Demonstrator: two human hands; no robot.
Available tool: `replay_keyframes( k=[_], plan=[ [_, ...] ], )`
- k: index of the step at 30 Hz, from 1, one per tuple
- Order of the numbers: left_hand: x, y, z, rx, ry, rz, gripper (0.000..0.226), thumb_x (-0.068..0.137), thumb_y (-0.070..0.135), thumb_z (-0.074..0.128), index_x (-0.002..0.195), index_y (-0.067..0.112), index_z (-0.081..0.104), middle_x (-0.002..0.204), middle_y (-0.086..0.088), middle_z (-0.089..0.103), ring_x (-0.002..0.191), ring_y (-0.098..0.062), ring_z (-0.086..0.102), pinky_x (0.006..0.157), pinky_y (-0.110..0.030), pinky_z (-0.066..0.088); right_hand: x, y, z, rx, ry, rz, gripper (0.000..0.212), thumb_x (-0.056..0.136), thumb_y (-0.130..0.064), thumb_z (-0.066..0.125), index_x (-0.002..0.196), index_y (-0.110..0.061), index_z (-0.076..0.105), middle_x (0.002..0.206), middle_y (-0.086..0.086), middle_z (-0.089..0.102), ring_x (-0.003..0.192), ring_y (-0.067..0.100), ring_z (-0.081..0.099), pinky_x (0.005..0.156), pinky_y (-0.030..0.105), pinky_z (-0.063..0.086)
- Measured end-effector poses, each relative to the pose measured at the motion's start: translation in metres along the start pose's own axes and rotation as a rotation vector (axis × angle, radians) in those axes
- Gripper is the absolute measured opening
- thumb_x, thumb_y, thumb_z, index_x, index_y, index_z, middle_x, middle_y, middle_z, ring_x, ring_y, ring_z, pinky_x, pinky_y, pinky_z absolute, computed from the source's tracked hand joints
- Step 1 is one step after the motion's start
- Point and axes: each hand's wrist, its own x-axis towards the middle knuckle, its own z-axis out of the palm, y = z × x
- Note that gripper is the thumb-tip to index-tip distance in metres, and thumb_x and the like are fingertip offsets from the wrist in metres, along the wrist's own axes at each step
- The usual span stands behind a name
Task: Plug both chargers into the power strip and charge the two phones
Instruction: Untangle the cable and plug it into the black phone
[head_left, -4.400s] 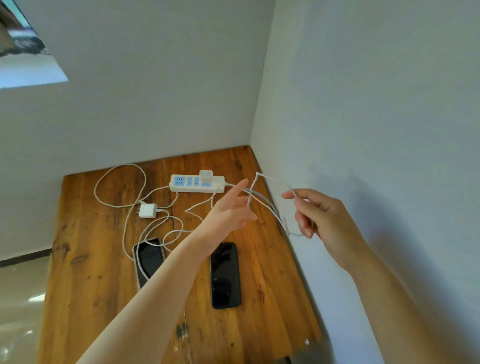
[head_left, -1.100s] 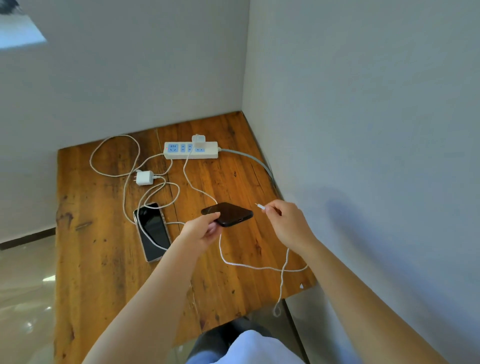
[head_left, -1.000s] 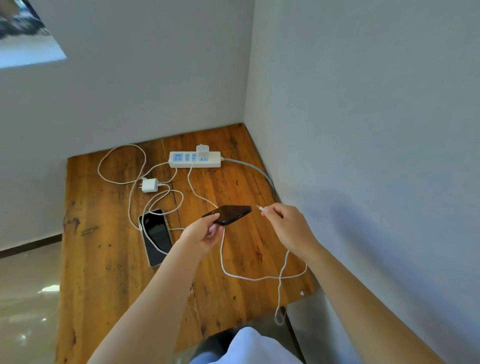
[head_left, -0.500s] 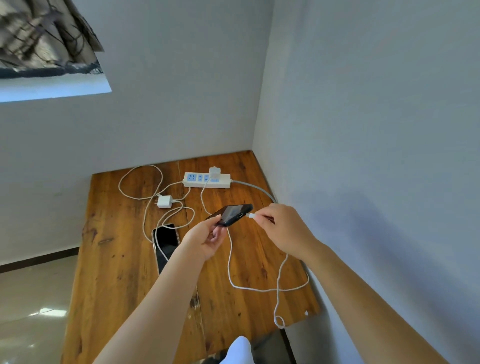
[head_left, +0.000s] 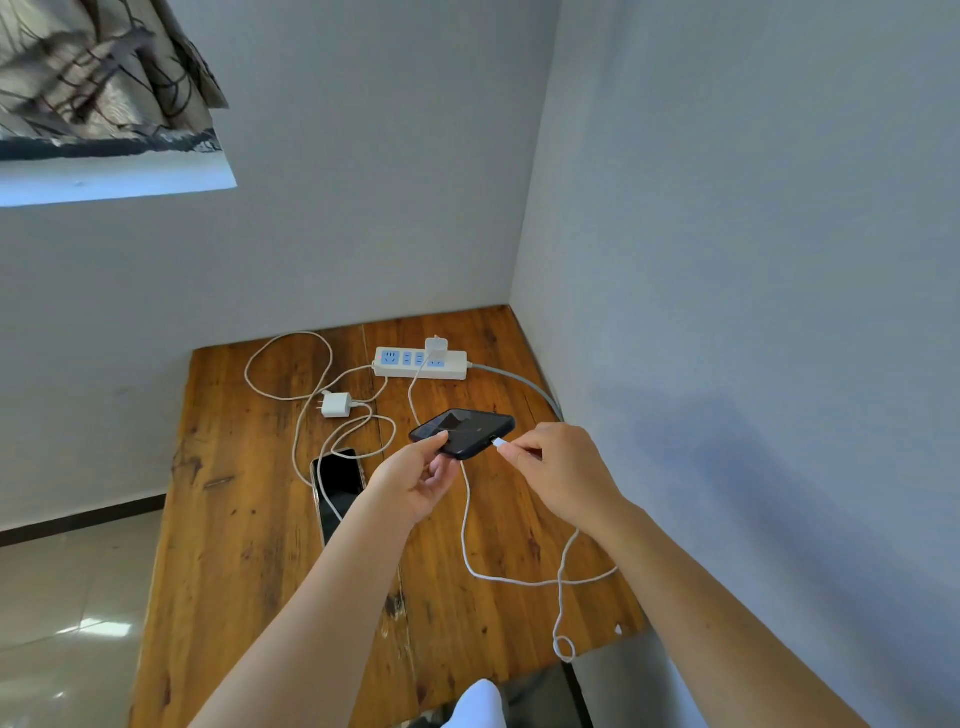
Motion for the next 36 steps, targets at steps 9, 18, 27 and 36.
replay_keyframes(
  k=[9, 18, 27, 36],
  plan=[
    [0.001, 0.001, 0.000, 0.141, -0.040, 0.063, 0.024, 0.083, 0.007, 0.070, 0.104, 0.002, 0.061, 0.064, -0.011, 0.069, 0.055, -0.013, 0.068, 0.043, -0.022, 0.053, -0.001, -0.003, -0.001, -0.040, -0.049, 0.027, 0.035, 0.090, -0.034, 0.058, 0.057, -0.022, 0.058, 0.049, -0.008, 0.049, 0.050, 0.011, 0.054, 0.057, 0.020, 0.048],
    [0.005, 0.002, -0.003, 0.218, -0.043, 0.066, 0.025, 0.081, 0.002, 0.069, 0.104, 0.001, 0.058, 0.068, -0.014, 0.071, 0.055, -0.016, 0.070, 0.042, -0.023, 0.052, -0.007, 0.001, 0.004, 0.006, -0.026, 0.077, 0.030, 0.089, -0.030, 0.061, 0.061, -0.022, 0.063, 0.056, -0.006, 0.058, 0.053, 0.009, 0.056, 0.059, 0.013, 0.042],
    [0.005, 0.003, -0.006, 0.176, -0.119, 0.072, 0.033, 0.082, 0.004, 0.069, 0.113, 0.000, 0.057, 0.080, -0.017, 0.074, 0.071, -0.023, 0.074, 0.046, -0.026, 0.055, -0.011, 0.013, 0.006, 0.135, -0.020, 0.117, 0.023, 0.086, -0.043, 0.062, 0.089, -0.023, 0.072, 0.077, -0.010, 0.067, 0.072, 0.005, 0.062, 0.061, 0.013, 0.047],
    [-0.007, 0.014, -0.009, 0.293, -0.250, 0.164, 0.045, 0.086, 0.008, 0.065, 0.128, 0.004, 0.050, 0.108, -0.022, 0.068, 0.091, -0.028, 0.070, 0.051, -0.025, 0.057, -0.002, 0.025, -0.001, 0.291, 0.083, 0.253, 0.024, 0.091, -0.033, 0.057, 0.109, -0.019, 0.065, 0.095, -0.009, 0.064, 0.084, 0.004, 0.059, 0.065, 0.009, 0.045]
  ],
)
